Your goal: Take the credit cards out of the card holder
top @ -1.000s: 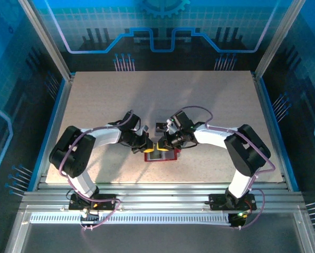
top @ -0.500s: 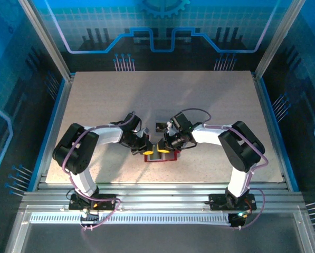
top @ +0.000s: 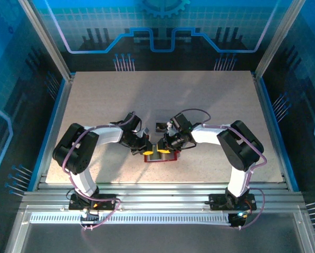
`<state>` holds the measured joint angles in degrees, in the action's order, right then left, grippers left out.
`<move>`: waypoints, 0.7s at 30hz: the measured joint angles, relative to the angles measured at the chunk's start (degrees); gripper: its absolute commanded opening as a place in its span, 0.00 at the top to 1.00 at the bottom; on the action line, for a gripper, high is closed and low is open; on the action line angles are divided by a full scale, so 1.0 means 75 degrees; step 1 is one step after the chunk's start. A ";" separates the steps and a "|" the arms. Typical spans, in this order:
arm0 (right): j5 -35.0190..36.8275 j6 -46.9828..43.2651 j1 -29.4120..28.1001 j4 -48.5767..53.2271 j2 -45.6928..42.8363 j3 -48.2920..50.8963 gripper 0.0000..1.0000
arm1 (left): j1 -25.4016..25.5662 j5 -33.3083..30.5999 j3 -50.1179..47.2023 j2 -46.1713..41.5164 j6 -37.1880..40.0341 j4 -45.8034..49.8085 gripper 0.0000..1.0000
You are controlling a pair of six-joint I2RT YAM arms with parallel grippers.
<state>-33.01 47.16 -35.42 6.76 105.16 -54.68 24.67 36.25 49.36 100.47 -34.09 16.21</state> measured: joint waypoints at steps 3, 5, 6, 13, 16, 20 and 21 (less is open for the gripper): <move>-0.0003 0.0000 0.0000 0.0003 0.0041 0.0003 0.78 | 0.0000 0.0000 0.0000 0.0000 0.0000 0.0000 1.00; -0.0003 0.0000 -0.0003 0.0000 0.0041 0.0012 0.77 | 0.0000 0.0000 0.0000 0.0000 0.0000 0.0000 1.00; -0.0003 0.0003 -0.0003 -0.0003 0.0041 0.0015 0.77 | 0.0000 0.0000 0.0000 0.0000 0.0000 0.0000 1.00; -0.0006 0.0003 -0.0003 -0.0006 0.0055 0.0044 0.76 | 0.0000 0.0000 0.0000 0.0000 0.0000 0.0003 1.00; -0.0009 0.0003 -0.0003 -0.0029 0.0082 0.0044 0.76 | 0.0000 -0.0003 0.0000 0.0000 0.0000 0.0003 1.00; -0.0035 0.0026 -0.0003 -0.0058 0.0082 0.0050 0.77 | 0.0000 -0.0017 0.0000 0.0000 0.0000 0.0003 1.00; -0.0041 0.0035 -0.0003 -0.0067 0.0085 0.0050 0.78 | 0.0000 -0.0020 0.0000 0.0000 0.0000 0.0003 1.00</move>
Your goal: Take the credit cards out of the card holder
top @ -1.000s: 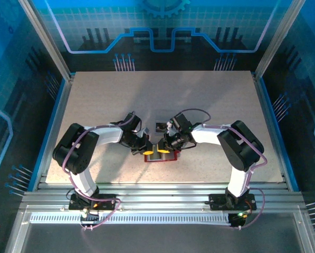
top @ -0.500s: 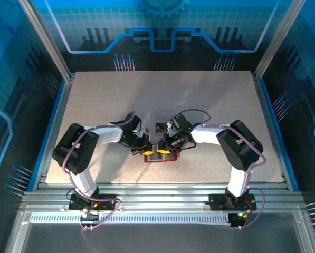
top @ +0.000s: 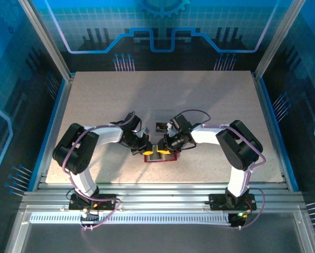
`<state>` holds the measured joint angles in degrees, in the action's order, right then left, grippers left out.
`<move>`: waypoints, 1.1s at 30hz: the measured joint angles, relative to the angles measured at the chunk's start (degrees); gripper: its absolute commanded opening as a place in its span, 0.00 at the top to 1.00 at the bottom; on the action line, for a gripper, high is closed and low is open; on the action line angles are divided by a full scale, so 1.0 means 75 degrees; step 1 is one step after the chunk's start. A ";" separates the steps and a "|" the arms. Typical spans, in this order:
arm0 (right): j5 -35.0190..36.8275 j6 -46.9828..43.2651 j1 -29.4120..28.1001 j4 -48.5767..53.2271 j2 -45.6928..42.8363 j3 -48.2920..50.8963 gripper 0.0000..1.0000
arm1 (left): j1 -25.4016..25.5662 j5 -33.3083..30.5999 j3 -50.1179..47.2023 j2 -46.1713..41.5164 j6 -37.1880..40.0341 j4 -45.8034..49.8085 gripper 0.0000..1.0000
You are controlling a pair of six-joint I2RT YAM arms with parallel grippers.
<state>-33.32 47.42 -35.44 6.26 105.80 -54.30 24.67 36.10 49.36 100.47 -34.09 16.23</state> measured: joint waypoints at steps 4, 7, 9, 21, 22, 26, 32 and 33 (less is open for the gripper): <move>-0.0023 0.0061 0.0000 -0.0061 0.0050 0.0000 0.81 | 0.0000 -0.0006 0.0000 0.0000 0.0000 0.0003 1.00; -0.0023 0.0085 0.0000 -0.0090 0.0061 0.0015 0.81 | 0.0000 -0.0009 0.0000 0.0000 0.0000 0.0006 1.00; -0.0026 0.0087 0.0000 -0.0102 0.0070 0.0015 0.78 | 0.0000 -0.0009 0.0000 0.0000 0.0000 0.0006 1.00; 0.0073 -0.0067 -0.0023 0.0239 0.0070 -0.0152 0.71 | 0.0000 -0.0012 0.0000 0.0000 0.0000 0.0003 1.00; 0.0122 -0.0099 -0.0023 0.0326 0.0070 -0.0192 0.71 | 0.0000 -0.0012 0.0000 0.0000 0.0000 0.0006 1.00; 0.0277 -0.0189 -0.0055 0.0629 0.0070 -0.0315 0.71 | 0.0000 -0.0020 0.0000 0.0000 0.0000 0.0006 1.00; 0.0420 -0.0274 -0.0082 0.0871 0.0035 -0.0376 0.71 | 0.0006 -0.0032 0.0000 0.0000 0.0009 0.0006 1.00; 0.0437 -0.0277 -0.0082 0.0903 0.0023 -0.0379 0.71 | 0.0009 -0.0032 0.0000 0.0000 0.0015 0.0006 1.00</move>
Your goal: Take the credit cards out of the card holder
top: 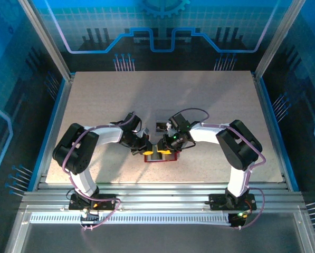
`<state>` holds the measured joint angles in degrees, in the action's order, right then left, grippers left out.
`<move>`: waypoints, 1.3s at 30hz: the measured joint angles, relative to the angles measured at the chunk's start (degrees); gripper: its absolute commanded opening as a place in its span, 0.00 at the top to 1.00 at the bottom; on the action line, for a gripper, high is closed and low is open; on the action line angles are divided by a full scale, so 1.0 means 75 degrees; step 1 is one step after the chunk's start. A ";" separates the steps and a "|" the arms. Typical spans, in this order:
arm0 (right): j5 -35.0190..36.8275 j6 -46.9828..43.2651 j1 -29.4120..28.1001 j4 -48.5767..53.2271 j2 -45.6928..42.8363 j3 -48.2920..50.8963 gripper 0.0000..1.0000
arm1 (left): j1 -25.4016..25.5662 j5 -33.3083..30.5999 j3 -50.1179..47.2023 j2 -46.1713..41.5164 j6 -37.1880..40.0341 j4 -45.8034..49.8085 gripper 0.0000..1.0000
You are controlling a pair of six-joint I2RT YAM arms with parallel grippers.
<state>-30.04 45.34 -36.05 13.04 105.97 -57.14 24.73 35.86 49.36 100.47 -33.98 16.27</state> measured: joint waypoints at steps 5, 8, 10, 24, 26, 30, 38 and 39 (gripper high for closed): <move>0.0201 -0.0044 -0.0006 0.0271 -0.0137 0.0000 0.71 | 0.0000 0.0000 0.0000 0.0000 0.0006 0.0000 1.00; 0.0379 -0.0050 -0.0006 0.0481 -0.0216 0.0003 0.71 | -0.0003 0.0000 0.0000 0.0000 0.0009 0.0003 1.00; 0.0434 -0.0044 -0.0006 0.0536 -0.0286 0.0003 0.71 | -0.0003 -0.0003 0.0000 0.0000 0.0009 0.0006 1.00; -0.0082 0.0213 0.0067 -0.0402 -0.0487 0.0513 0.74 | -0.0003 -0.0006 0.0000 0.0000 0.0131 0.0023 1.00; -0.0268 0.0321 0.0087 -0.0679 -0.0469 0.0662 0.75 | -0.0003 -0.0006 0.0000 0.0000 0.0131 0.0023 1.00; -0.0662 0.0472 0.0096 -0.1072 -0.0315 0.0734 0.74 | -0.0003 -0.0006 0.0000 0.0000 0.0131 0.0023 1.00; -0.0688 0.0326 0.0093 -0.0883 -0.0166 0.0632 0.74 | 0.0000 -0.0006 0.0000 0.0000 0.0131 0.0026 1.00; -0.0656 0.0297 0.0087 -0.0822 -0.0163 0.0603 0.74 | -0.0003 -0.0006 0.0000 0.0000 0.0131 0.0026 1.00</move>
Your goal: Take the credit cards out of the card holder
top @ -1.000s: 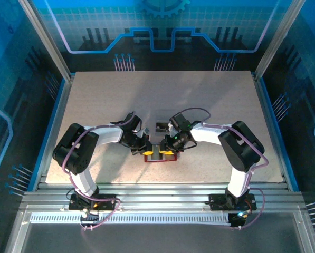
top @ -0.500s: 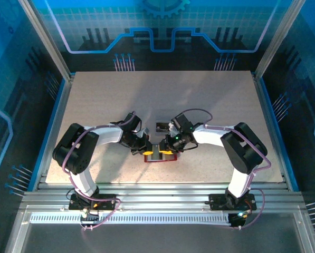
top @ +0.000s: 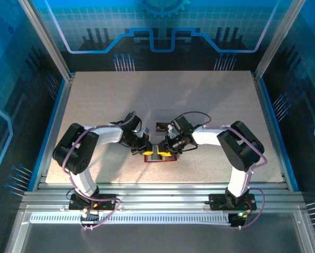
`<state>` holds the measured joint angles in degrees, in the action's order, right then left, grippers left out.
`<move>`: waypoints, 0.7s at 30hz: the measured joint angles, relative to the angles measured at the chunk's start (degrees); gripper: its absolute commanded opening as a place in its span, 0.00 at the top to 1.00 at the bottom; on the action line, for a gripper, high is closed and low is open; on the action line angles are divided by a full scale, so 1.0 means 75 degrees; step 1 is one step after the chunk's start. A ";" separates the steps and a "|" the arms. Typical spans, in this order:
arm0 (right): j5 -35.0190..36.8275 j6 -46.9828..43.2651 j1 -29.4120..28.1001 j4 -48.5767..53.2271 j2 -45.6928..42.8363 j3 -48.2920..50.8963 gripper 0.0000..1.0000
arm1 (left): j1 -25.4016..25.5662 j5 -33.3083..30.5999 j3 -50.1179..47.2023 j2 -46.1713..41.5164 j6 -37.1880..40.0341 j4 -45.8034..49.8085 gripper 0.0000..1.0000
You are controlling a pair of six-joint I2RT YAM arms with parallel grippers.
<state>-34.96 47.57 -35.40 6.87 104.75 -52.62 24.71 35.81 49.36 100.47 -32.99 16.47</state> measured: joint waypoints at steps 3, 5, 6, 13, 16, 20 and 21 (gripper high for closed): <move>0.0076 -0.0076 -0.0020 0.0163 0.0015 -0.0079 0.73 | 0.0000 0.0000 0.0000 0.0000 0.0000 0.0000 1.00; 0.0143 -0.0125 -0.0023 0.0254 0.0015 -0.0122 0.73 | 0.0003 0.0000 0.0000 0.0000 0.0000 0.0000 1.00; 0.0181 -0.0152 -0.0023 0.0300 0.0015 -0.0146 0.73 | 0.0003 0.0000 0.0000 0.0000 0.0000 0.0000 1.00; 0.0356 -0.0236 -0.0023 0.0513 0.0015 -0.0259 0.73 | 0.0003 0.0000 0.0000 -0.0003 -0.0003 0.0000 1.00; 0.0385 -0.0265 -0.0023 0.0536 0.0015 -0.0271 0.73 | 0.0003 0.0000 0.0000 -0.0003 -0.0003 0.0000 1.00; 0.0379 -0.0259 -0.0023 0.0533 0.0003 -0.0271 0.73 | 0.0003 -0.0009 0.0000 -0.0003 0.0000 0.0009 1.00; 0.0379 -0.0254 -0.0023 0.0519 -0.0017 -0.0265 0.73 | 0.0003 -0.0026 0.0003 -0.0003 0.0000 0.0020 1.00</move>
<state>-32.12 45.67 -35.57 10.76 104.62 -54.61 24.73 35.62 49.39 100.44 -32.99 16.62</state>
